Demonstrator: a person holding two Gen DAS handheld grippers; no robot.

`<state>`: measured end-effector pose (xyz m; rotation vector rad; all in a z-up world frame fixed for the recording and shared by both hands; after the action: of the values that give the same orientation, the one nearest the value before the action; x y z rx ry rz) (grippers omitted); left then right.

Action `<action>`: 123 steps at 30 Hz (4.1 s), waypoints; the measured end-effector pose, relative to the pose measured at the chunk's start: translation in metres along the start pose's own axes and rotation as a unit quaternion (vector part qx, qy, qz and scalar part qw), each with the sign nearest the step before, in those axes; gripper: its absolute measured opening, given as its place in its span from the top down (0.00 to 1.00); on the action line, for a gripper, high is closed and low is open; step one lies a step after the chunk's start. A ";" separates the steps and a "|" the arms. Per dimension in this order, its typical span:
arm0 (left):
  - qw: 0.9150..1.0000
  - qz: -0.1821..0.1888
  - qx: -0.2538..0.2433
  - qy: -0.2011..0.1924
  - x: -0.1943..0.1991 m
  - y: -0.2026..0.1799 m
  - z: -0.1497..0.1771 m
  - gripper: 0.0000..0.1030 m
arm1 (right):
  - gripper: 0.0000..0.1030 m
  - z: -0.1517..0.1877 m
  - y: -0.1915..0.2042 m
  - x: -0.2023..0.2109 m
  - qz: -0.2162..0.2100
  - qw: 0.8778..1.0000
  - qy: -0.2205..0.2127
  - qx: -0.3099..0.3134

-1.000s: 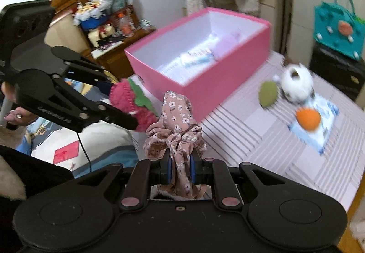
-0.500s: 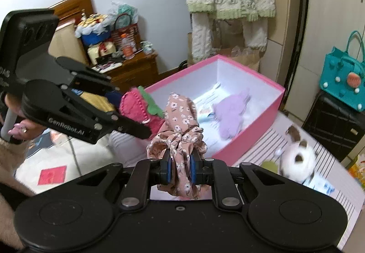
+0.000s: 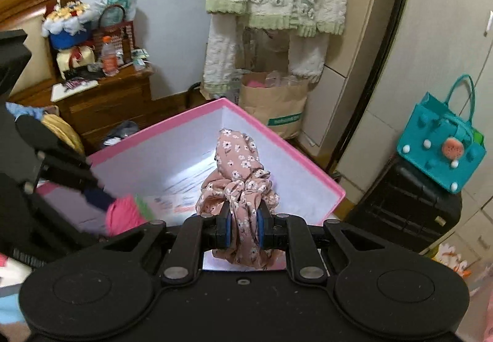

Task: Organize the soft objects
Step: 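Release the floral cloth into the box with the right gripper while the left gripper releases the strawberry, then withdraw both grippers from the box toward the green sponge and orange ball, then grasp the green egg-shaped sponge with the left gripper while the right gripper grasps the orange ball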

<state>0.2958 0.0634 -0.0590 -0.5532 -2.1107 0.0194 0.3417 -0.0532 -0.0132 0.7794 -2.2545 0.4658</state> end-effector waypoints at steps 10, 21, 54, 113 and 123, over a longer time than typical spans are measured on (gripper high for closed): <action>0.996 0.027 0.014 0.083 -0.062 0.004 -0.005 0.60 | 0.74 0.003 -0.017 -0.070 0.049 0.994 0.066 0.078; 0.994 0.026 0.010 0.107 -0.067 -0.007 -0.015 0.58 | 0.49 0.009 -0.014 -0.068 0.023 0.990 0.072 0.119; 0.997 -0.023 -0.056 0.038 0.030 -0.055 -0.009 0.30 | 0.44 0.041 -0.011 0.107 -0.067 0.995 -0.039 -0.069; 0.970 -0.124 -0.179 -0.109 -0.040 -0.211 0.027 0.29 | 0.31 0.243 -0.092 0.125 0.072 0.993 -0.082 -0.047; 0.967 -0.183 -0.144 -0.103 -0.084 -0.195 0.013 0.42 | 0.31 0.237 -0.096 0.079 0.065 0.994 -0.080 -0.043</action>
<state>0.2514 -0.1419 -0.0892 -0.3302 -2.4080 -0.4647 0.2402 -0.2806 -0.1111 0.6484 -2.4672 0.3743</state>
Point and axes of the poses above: each gripper's, at about its wrist camera, not at the fingertips, and x roughly against the way its jaws point, y to its left, z to its underside, the point moved 7 cm from there along -x, roughly the way its jaws point, and after that the axes turned 2 degrees about -y, right-handed, at the moved point
